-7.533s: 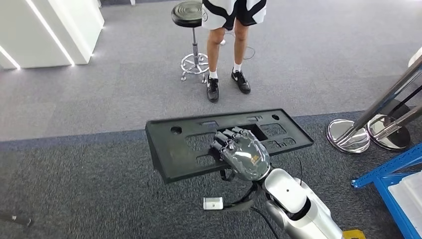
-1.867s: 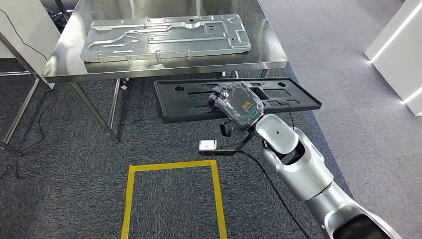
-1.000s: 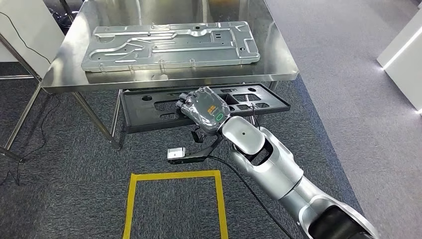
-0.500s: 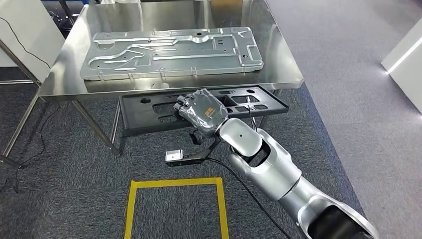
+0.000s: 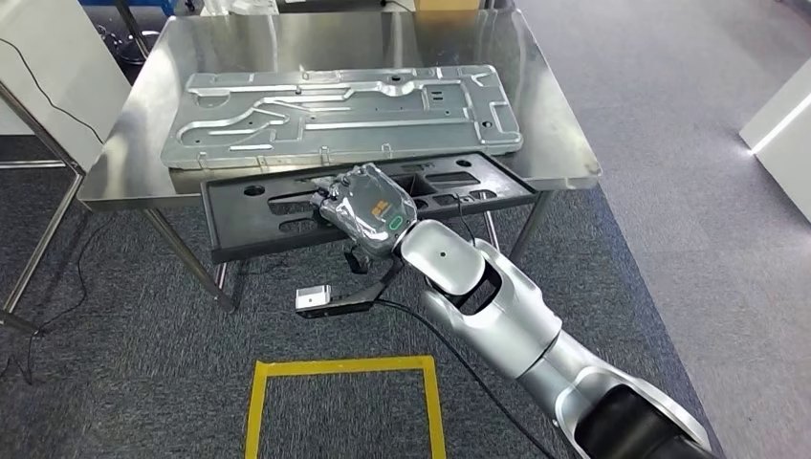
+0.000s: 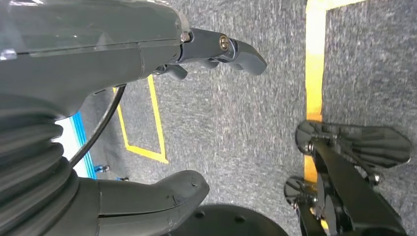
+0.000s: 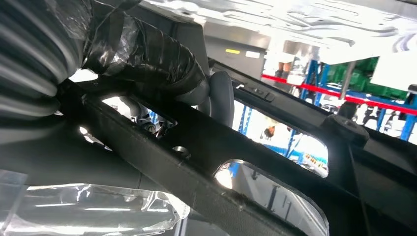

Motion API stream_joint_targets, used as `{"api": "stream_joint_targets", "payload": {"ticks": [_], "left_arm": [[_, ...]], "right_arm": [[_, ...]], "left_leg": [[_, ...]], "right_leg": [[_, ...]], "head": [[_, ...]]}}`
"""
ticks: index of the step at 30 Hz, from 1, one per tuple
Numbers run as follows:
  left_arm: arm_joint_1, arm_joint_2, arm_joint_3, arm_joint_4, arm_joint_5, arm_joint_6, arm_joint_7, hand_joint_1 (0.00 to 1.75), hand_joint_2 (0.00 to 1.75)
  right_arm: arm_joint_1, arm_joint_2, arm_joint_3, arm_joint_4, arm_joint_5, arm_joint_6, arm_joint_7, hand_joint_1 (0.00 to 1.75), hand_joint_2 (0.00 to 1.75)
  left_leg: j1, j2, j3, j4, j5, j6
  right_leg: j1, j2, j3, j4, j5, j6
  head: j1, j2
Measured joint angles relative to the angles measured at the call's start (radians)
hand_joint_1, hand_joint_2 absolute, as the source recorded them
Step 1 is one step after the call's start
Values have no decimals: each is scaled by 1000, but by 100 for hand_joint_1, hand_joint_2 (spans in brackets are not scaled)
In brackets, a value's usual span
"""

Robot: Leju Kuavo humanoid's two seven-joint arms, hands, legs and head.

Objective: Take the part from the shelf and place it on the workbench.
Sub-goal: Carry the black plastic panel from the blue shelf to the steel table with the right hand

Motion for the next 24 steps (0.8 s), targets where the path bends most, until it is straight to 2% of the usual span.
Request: {"api": "stream_joint_targets", "payload": {"ticks": [1,2,5,6,7,8,9,10,12,13,15,17,20,21,22,23,24], "left_arm": [[1,0,0,0,-1,0,-1,0,175],[0,0,0,0,-1,0,-2,0,175],[0,0,0,0,-3,2,-3,0,175],[1,0,0,0,-3,2,-3,0,175],[1,0,0,0,-3,2,-3,0,175],[2,0,0,0,-3,2,-3,0,175],[2,-1,0,0,-3,2,-3,0,175],[2,-4,0,0,-3,2,-2,0,175],[-1,-9,0,1,-3,4,-1,0,175],[-2,-10,0,1,-3,4,0,0,175],[-1,-8,0,1,-3,5,1,0,175],[-3,-7,0,0,-3,7,1,0,175],[-4,-8,0,0,-3,10,1,0,175],[-2,-7,0,0,-3,11,1,0,175],[0,-7,0,0,-3,12,1,0,175],[2,-7,0,0,-3,12,1,0,175],[3,-6,0,0,-3,13,1,0,175]], "right_arm": [[-3,1,0,1,0,0,0,175,175],[-6,1,0,2,-1,1,0,175,175],[-8,-3,-1,4,-2,1,1,175,175],[-7,-4,-1,5,-2,2,1,175,175],[-6,-4,-1,6,-2,2,1,175,175],[-6,-5,-1,6,-2,3,1,175,175],[-6,-5,-1,6,-3,3,1,175,175],[-7,-5,-1,6,-3,3,1,175,175],[-11,-4,-1,8,-3,5,1,175,175],[-12,-4,-2,9,-4,6,1,175,175],[-12,-4,-2,10,-4,7,1,175,175],[-15,-3,-3,12,-4,7,1,175,175],[-16,-3,-3,13,-4,8,0,175,175],[-12,-3,-3,13,-4,8,0,175,175],[-9,-3,-3,14,-4,8,0,175,175],[-7,-3,-3,14,-4,8,0,175,175],[-6,-3,-3,14,-5,8,0,175,175]], "left_leg": [[1,-1,6,-1,-2,6],[1,-2,12,-3,-4,12],[-6,-2,25,-3,-19,25],[-9,-2,32,-3,-26,27],[-14,-3,41,-3,-32,28],[-18,-4,51,-3,-39,29],[-22,-4,62,-4,-47,29],[-26,-4,70,-5,-54,28],[-23,-4,78,-9,-63,20],[-22,-3,82,-6,-61,13],[-21,-1,92,2,-59,3],[-19,0,74,53,-82,-6],[-7,0,-27,211,-149,-25],[-3,0,-53,237,-152,-32],[1,1,-64,229,-135,-38],[5,1,-57,185,-96,-43],[9,2,-41,118,-45,-47]], "right_leg": [[-1,0,-14,29,-7,2],[-2,0,-42,79,-22,4],[1,0,-164,254,-84,6],[3,0,-189,272,-81,3],[7,0,-195,255,-57,-4],[11,0,-184,204,-14,-15],[19,0,-162,134,37,-30],[28,-1,-141,74,68,-46],[41,0,-115,4,83,-67],[44,1,-109,-5,76,-71],[40,1,-85,-27,84,-75],[30,-1,-58,-42,83,-75],[21,-3,-37,-46,69,-71],[18,-2,-31,-45,62,-67],[15,-1,-23,-44,54,-63],[10,0,-13,-41,45,-57],[7,0,-4,-38,35,-51]], "head": [[0,0],[0,0],[0,0],[0,0],[0,0],[0,0],[0,0],[-1,0],[-1,0],[-2,0],[-2,0],[-2,0],[-2,0],[-2,0],[-2,0],[-2,0],[-2,0]]}}
